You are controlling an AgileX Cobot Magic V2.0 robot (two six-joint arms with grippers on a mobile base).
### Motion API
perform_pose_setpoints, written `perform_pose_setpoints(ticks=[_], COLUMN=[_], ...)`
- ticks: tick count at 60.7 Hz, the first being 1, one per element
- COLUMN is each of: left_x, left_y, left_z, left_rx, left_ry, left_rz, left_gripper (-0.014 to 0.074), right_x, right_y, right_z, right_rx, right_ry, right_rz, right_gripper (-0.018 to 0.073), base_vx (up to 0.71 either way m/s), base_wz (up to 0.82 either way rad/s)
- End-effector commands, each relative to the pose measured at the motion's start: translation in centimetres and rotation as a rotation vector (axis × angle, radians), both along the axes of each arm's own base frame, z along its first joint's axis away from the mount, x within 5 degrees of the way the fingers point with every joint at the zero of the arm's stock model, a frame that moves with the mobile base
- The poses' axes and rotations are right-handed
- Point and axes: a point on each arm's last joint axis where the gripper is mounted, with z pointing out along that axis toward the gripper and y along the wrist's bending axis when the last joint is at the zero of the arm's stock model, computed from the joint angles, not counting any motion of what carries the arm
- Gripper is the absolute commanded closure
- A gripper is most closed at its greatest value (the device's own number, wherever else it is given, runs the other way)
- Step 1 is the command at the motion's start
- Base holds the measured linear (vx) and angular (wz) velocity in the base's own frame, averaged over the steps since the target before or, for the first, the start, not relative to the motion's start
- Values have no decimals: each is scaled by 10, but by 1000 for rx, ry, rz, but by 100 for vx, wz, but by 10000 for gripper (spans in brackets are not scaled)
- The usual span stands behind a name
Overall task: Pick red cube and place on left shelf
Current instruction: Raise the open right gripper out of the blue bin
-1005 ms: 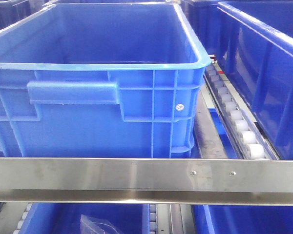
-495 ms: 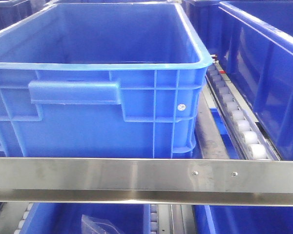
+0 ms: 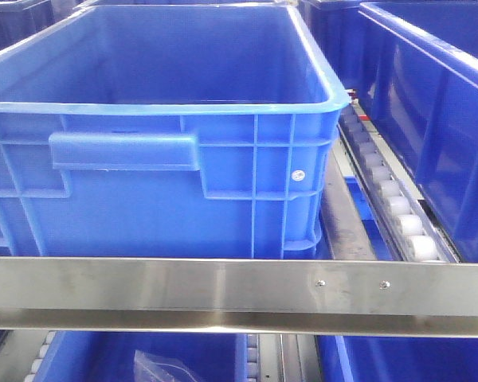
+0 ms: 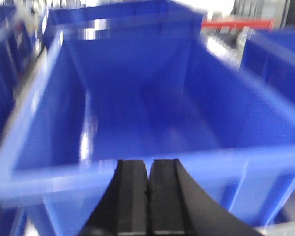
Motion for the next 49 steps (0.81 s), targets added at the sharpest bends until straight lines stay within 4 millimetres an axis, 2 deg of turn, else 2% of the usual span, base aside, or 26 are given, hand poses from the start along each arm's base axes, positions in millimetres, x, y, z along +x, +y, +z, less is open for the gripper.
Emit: perform_pose_setpoints(ticks=[1, 5, 11, 49], left_x=[1, 1, 1, 1], left_y=[0, 0, 0, 0], left_z=[0, 0, 0, 0], left_rx=[-8, -8, -8, -8], left_ry=[-53, -53, -53, -53], left_rz=[-1, -1, -1, -1], left_gripper=[491, 491, 491, 491], right_x=[2, 2, 1, 3], right_y=[5, 7, 9, 9], right_z=[-5, -19, -30, -34], right_rx=[-22, -22, -19, -41], right_ry=[-135, -186, -245, -187], right_rz=[56, 80, 106, 119], right_gripper=[507, 507, 507, 507], base_vx=[0, 0, 0, 0], base_wz=[0, 0, 0, 0])
